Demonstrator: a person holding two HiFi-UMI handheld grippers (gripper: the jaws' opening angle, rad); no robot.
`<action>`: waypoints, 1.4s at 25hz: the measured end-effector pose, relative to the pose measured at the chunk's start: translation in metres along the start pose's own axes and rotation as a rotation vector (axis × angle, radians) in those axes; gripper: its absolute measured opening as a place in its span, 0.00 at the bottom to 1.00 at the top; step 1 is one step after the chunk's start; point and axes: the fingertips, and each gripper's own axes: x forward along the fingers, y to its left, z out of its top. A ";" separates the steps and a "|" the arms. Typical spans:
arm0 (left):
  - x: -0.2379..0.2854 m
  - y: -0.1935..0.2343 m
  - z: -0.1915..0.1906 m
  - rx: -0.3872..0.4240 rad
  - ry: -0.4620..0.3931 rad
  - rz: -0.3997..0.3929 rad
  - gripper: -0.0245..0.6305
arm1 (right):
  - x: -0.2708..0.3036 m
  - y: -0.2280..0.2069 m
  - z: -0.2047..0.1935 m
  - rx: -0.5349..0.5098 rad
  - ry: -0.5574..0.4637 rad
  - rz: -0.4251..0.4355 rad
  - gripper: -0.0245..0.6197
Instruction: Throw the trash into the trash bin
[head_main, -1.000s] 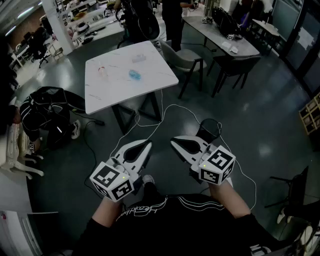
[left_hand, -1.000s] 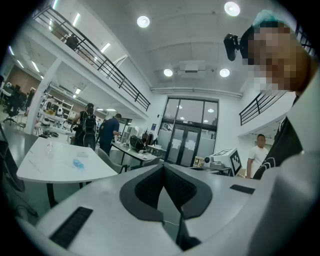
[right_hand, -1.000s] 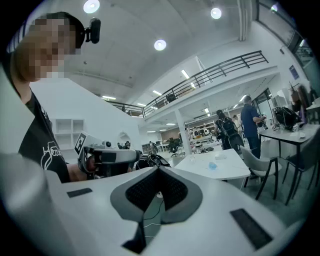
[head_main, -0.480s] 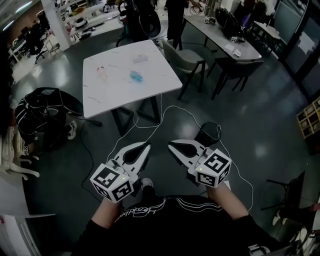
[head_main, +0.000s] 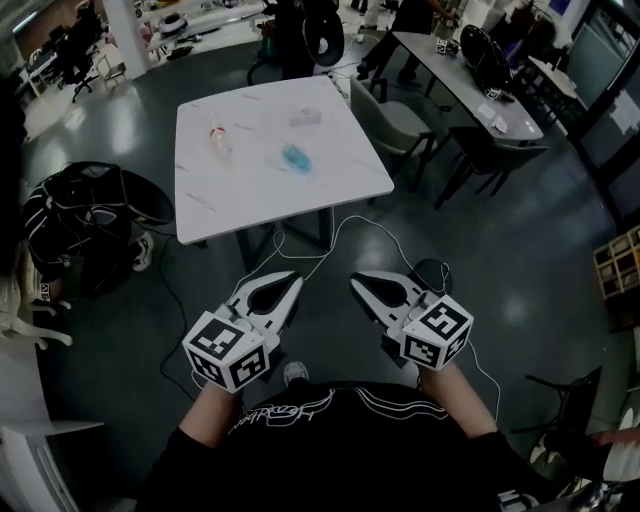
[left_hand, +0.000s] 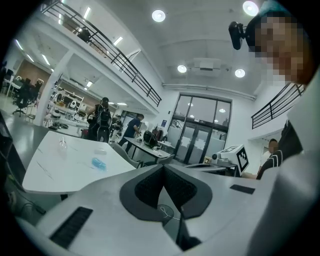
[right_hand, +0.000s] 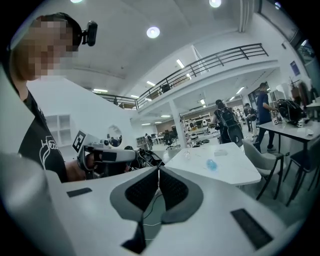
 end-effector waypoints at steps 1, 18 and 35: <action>0.001 0.009 0.002 -0.001 0.001 0.000 0.05 | 0.010 -0.005 0.002 -0.003 0.005 -0.002 0.09; 0.035 0.129 0.008 -0.057 0.068 0.024 0.05 | 0.111 -0.080 0.015 0.038 0.046 -0.042 0.09; 0.182 0.277 0.007 -0.199 0.172 0.212 0.05 | 0.249 -0.240 0.027 0.057 0.128 0.147 0.10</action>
